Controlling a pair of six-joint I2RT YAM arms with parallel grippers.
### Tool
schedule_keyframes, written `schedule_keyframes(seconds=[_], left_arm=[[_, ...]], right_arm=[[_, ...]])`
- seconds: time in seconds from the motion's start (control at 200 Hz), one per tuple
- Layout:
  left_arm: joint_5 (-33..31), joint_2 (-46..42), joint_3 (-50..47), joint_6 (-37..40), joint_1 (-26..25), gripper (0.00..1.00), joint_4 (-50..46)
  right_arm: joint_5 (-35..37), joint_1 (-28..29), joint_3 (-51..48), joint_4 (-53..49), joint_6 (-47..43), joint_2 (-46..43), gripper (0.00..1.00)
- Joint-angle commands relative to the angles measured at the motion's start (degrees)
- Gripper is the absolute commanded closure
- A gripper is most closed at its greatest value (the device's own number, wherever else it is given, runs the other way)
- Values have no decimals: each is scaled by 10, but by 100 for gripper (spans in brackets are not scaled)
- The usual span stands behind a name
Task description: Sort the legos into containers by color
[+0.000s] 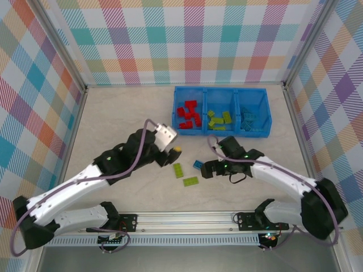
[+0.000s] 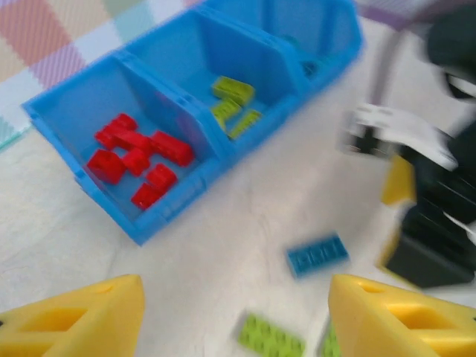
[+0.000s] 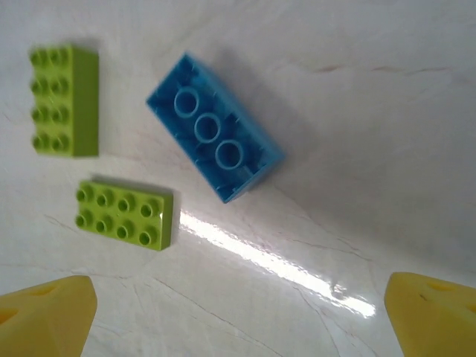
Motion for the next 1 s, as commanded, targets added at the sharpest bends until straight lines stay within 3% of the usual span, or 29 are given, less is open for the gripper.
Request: schedule_keyframes(seconds=[0.0,0.08,0.225,0.475,0.53,0.79,0.995], left_arm=[[114,-41,-32,137,-7,28,-171],[132,-69,-55,175,-7,21,-198],[146,-100,-106,202,-7,9,-162],[137,-105,-135,203,-7,6,-177],[138,-113,-141,203,-7,6,-176],[123,-139,-153,210,-7,5,-168],[103,-177,-157,205,-7,0,-139]], right_arm=[[17,19,37,45,-70,56,0],[39,31,64,59,-98,109,1],[65,40,102,70,-132,184,8],[23,40,111,92,-127,231,53],[27,40,108,90,-121,234,57],[61,29,87,95,-74,140,67],[56,-95,66,143,5,-4,73]])
